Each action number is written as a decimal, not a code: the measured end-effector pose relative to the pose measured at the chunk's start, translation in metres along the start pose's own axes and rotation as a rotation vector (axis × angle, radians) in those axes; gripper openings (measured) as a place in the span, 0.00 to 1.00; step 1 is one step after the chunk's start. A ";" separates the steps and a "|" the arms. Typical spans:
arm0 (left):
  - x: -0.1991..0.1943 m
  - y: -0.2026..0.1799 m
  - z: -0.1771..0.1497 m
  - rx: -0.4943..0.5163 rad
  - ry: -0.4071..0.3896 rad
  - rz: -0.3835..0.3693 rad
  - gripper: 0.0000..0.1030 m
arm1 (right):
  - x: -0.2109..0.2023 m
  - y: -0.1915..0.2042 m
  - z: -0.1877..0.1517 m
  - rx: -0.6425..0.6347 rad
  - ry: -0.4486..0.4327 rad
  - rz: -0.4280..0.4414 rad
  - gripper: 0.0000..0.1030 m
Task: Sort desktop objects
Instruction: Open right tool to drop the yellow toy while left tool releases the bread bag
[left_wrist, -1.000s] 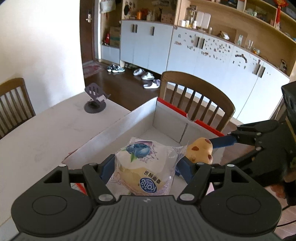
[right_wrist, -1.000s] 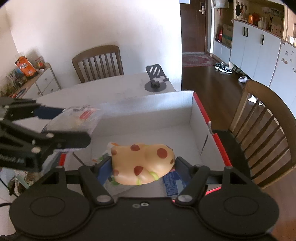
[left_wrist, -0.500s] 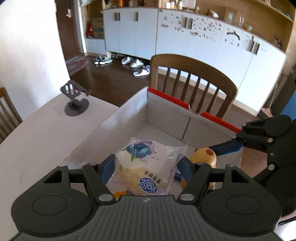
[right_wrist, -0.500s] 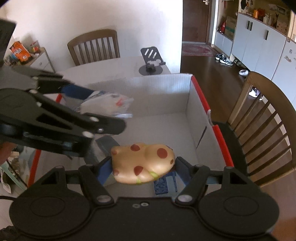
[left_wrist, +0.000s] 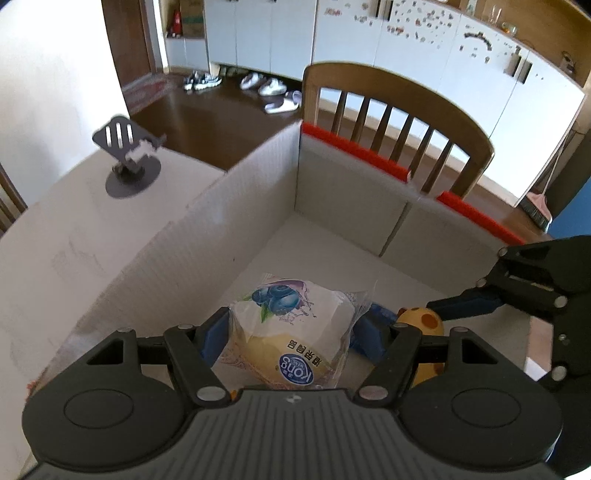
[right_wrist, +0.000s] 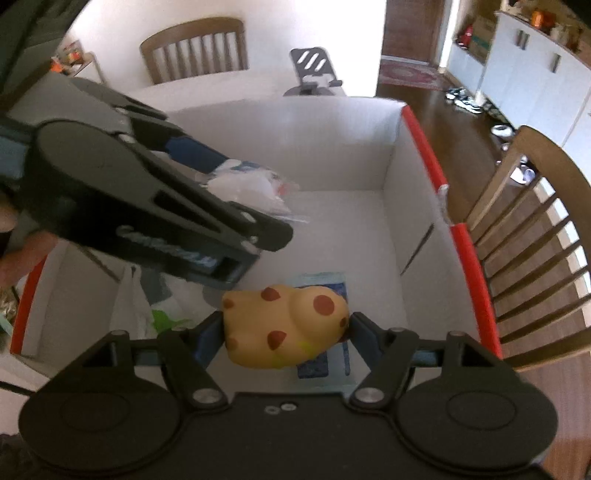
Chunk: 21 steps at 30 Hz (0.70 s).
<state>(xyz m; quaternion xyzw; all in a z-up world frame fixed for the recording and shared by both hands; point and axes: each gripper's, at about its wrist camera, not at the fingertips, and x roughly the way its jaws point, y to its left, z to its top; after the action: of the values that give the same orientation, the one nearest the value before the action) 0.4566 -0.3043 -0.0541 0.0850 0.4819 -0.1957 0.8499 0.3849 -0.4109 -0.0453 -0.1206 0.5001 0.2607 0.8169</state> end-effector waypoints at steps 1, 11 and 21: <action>0.003 0.000 0.000 -0.001 0.009 0.001 0.69 | 0.002 0.000 -0.001 -0.007 0.005 -0.002 0.70; 0.024 0.002 -0.004 -0.013 0.066 -0.014 0.69 | 0.017 -0.002 0.003 -0.035 0.049 0.005 0.71; 0.031 0.008 -0.007 -0.046 0.092 -0.020 0.70 | 0.019 0.001 0.006 -0.041 0.049 -0.003 0.74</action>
<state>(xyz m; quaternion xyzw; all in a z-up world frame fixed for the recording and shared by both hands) 0.4686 -0.3022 -0.0850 0.0695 0.5255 -0.1889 0.8266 0.3955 -0.4017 -0.0590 -0.1447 0.5143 0.2666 0.8022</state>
